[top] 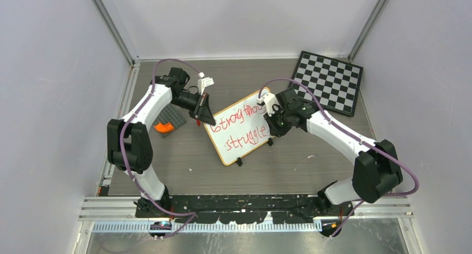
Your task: Write a sentence on the whiteboard
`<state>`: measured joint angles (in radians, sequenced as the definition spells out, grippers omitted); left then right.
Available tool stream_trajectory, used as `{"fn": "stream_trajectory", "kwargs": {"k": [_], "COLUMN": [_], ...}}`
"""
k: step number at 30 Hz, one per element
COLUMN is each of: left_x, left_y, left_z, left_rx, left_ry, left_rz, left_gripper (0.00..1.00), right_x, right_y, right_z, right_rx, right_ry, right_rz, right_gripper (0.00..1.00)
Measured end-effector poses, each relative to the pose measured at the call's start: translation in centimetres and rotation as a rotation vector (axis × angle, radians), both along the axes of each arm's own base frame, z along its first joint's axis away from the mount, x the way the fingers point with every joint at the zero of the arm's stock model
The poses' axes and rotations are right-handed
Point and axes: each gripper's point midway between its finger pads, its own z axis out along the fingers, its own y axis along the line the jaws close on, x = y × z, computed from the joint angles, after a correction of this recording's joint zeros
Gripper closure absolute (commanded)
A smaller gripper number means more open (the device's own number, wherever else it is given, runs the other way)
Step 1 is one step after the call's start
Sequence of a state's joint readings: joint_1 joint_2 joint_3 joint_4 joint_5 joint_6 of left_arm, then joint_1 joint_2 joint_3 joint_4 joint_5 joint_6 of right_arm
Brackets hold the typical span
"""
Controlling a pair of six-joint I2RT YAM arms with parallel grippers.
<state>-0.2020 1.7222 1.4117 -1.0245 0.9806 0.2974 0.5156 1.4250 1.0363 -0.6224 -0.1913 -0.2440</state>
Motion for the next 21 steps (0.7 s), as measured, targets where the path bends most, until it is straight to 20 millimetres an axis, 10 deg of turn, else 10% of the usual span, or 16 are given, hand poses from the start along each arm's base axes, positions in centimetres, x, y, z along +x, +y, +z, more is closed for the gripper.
{"fn": "stream_trajectory", "kwargs": {"k": [21], "left_x": [0.0], "left_y": [-0.1], "left_z": [0.0], "left_rx": [-0.007], "left_ry": [0.002], "left_rz": [-0.001], "left_gripper": [1.00], "right_x": [1.5], "right_y": [-1.3], "right_z": [2.9], "right_rx": [0.079], "right_ry": [-0.021], "right_rz": [-0.092], "right_gripper": [1.00]}}
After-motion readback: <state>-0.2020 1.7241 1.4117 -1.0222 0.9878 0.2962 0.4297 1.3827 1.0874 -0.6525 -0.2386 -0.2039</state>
